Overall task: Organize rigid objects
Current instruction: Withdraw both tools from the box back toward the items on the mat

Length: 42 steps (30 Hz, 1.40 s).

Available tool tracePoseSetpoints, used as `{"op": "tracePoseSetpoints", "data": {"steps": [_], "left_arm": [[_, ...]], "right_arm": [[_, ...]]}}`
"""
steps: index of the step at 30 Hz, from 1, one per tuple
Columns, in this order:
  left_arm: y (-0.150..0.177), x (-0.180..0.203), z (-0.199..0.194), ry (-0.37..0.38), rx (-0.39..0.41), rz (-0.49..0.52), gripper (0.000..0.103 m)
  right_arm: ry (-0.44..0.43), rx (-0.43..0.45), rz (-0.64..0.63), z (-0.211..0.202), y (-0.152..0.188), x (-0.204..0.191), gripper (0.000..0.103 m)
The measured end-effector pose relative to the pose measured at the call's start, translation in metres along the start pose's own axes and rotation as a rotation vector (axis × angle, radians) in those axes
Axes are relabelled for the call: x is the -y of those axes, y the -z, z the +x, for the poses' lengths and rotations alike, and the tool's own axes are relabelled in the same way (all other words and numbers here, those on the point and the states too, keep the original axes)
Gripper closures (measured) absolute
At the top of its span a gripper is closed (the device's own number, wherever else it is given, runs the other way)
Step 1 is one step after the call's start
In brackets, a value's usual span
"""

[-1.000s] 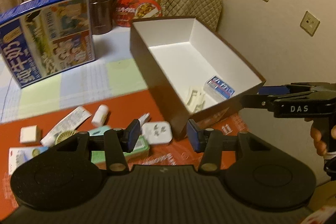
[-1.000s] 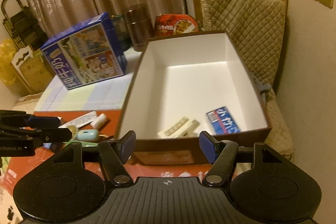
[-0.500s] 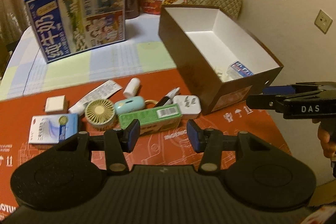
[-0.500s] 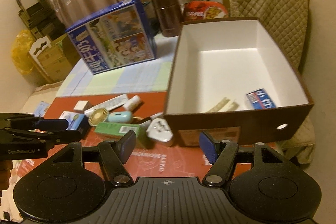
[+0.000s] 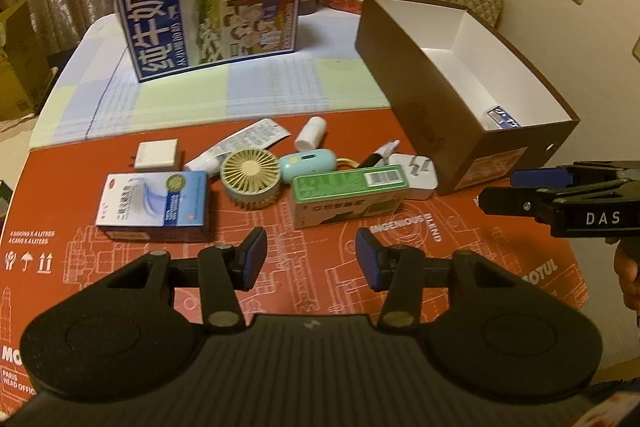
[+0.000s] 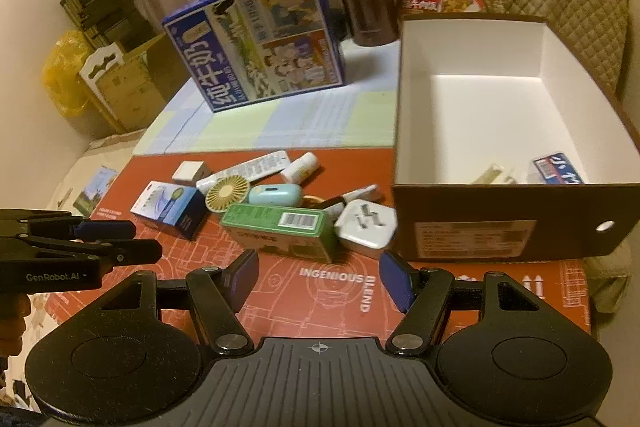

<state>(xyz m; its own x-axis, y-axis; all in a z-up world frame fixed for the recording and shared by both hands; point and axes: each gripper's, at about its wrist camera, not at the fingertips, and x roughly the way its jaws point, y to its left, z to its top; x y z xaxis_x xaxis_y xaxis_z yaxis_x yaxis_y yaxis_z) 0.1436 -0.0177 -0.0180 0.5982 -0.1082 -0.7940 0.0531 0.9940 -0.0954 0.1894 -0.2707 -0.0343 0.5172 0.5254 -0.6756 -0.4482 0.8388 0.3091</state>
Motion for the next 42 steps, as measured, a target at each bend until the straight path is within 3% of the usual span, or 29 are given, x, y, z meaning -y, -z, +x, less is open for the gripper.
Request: {"op": "tracePoseSetpoints", "data": {"steps": [21,36,42], "left_arm": [[0.012,-0.049,0.02,-0.082,-0.022,-0.074,0.059],[0.005,-0.063,0.061,-0.082,-0.092,-0.066,0.059],[0.002,-0.066,0.071,-0.076,-0.109,-0.061,0.059]], "right_arm": [[-0.043,-0.039,-0.159,0.074,-0.017,-0.03,0.039],[-0.032,-0.096,-0.434,0.134,-0.02,-0.037,0.039],[-0.034,-0.176,-0.505,0.142,-0.013,-0.042,0.041]]}}
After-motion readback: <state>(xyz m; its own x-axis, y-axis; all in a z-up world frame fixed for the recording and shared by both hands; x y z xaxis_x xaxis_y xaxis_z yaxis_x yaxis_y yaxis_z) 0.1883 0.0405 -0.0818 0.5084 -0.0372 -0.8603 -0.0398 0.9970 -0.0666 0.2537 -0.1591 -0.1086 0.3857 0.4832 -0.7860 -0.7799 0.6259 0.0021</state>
